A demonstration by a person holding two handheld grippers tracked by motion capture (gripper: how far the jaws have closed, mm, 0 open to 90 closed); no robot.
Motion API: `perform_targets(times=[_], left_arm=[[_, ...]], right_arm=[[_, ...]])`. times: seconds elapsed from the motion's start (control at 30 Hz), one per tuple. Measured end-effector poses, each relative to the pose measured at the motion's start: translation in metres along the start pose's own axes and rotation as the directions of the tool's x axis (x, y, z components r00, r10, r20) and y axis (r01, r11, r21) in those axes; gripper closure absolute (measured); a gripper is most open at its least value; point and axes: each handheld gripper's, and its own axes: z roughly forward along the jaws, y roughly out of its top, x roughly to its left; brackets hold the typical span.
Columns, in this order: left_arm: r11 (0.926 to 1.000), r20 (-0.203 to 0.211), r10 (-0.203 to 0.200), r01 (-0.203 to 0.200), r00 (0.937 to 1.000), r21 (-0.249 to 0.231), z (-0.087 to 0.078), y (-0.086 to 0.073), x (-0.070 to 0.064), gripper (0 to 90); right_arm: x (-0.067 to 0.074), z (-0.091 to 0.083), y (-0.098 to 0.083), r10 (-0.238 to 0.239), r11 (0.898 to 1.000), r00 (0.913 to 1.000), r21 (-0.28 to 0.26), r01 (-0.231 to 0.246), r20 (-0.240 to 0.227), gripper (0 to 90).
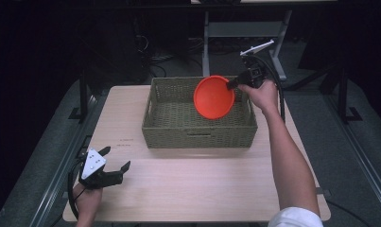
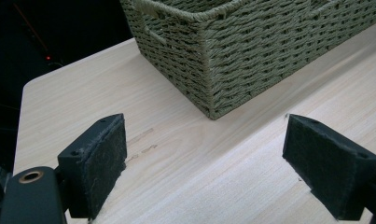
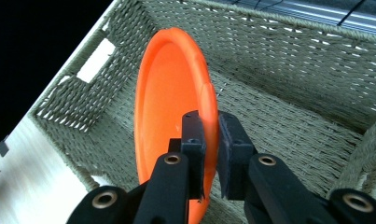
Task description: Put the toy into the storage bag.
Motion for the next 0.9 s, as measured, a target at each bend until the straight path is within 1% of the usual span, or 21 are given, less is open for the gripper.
perform_targets(times=[0.13,0.17,0.23,0.3,0.47,0.5,0.53,0.57,0.67,0.7,0.9], left_arm=[[1.0,0.002,0.003,-0.003,1.0,-0.002,0.0,0.0,0.0,13.0],[1.0,0.002,0.002,-0.002,1.0,-0.002,0.001,0.0,0.0,13.0],[1.0,0.003,0.0,0.0,1.0,-0.002,0.001,0.0,-0.001,13.0],[1.0,0.003,-0.001,0.001,1.0,-0.002,0.001,0.0,0.0,13.0],[1.0,0.002,0.003,-0.003,1.0,0.001,0.0,0.0,0.0,13.0],[1.0,0.003,0.004,-0.004,1.0,0.0,0.0,0.0,0.0,13.0],[1.0,0.003,0.004,-0.004,1.0,0.0,0.0,0.0,0.0,13.0],[1.0,0.002,0.004,-0.004,1.0,0.0,0.0,0.0,0.0,13.0],[1.0,0.002,0.003,-0.003,1.0,0.0,0.0,0.0,0.0,13.0],[1.0,0.002,0.004,-0.004,1.0,-0.001,0.0,0.0,0.0,13.0],[1.0,0.002,-0.002,0.002,1.0,-0.006,0.0,0.0,-0.001,13.0]], right_arm=[[-0.003,0.005,-0.001,0.013,1.0,0.9999,0.007,-0.013,0.006,81.9],[-0.004,0.009,-0.002,0.019,1.0,0.9998,0.013,-0.019,0.011,81.9],[-0.005,0.011,-0.002,0.02,1.0,0.9997,0.017,-0.02,0.012,81.9],[-0.006,0.018,-0.002,0.025,0.999,0.9995,0.033,-0.026,0.021,81.9],[-0.007,0.026,-0.002,0.021,0.999,0.9995,0.044,-0.022,0.025,81.9],[-0.007,0.031,-0.002,0.028,0.998,0.9992,0.049,-0.029,0.027,81.9],[-0.007,0.031,-0.002,0.028,0.998,0.9992,0.049,-0.029,0.027,81.9],[-0.007,0.035,-0.002,0.028,0.998,0.9992,0.058,-0.03,0.03,81.9],[-0.007,0.04,-0.002,0.024,0.998,0.9992,0.065,-0.026,0.033,81.9],[-0.007,0.044,-0.002,0.027,0.996,0.9991,0.078,-0.029,0.034,81.9],[-0.008,0.053,-0.003,0.026,0.995,0.9988,0.098,-0.03,0.043,81.8]])
